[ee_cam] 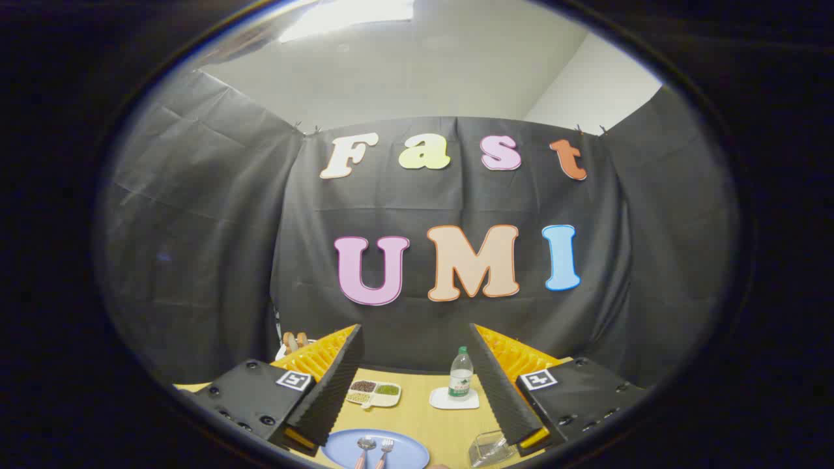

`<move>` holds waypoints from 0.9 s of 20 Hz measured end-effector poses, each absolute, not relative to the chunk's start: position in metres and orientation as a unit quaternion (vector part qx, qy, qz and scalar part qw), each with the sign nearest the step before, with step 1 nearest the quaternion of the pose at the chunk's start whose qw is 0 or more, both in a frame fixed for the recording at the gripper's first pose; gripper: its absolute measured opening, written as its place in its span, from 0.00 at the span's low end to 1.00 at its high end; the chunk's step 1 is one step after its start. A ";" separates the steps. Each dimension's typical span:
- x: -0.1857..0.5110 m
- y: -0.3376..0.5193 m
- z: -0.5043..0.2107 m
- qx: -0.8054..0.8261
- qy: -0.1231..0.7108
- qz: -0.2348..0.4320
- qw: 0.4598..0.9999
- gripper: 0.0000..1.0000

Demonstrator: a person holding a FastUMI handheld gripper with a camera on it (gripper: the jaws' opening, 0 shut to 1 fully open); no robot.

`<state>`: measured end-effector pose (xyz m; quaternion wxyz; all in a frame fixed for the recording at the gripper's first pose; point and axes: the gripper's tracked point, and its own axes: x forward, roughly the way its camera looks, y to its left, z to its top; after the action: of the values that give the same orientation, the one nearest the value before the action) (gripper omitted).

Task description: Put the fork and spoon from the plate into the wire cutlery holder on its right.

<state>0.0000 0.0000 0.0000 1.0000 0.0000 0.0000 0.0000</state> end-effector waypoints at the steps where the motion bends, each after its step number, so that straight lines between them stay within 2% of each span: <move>1: 0.001 0.003 0.001 -0.001 0.000 0.001 1.000 1.00; 18: 0.011 0.005 -0.004 0.002 0.016 0.002 1.000 1.00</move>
<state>0.0115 0.0045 -0.0036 0.9999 0.0019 0.0160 0.0021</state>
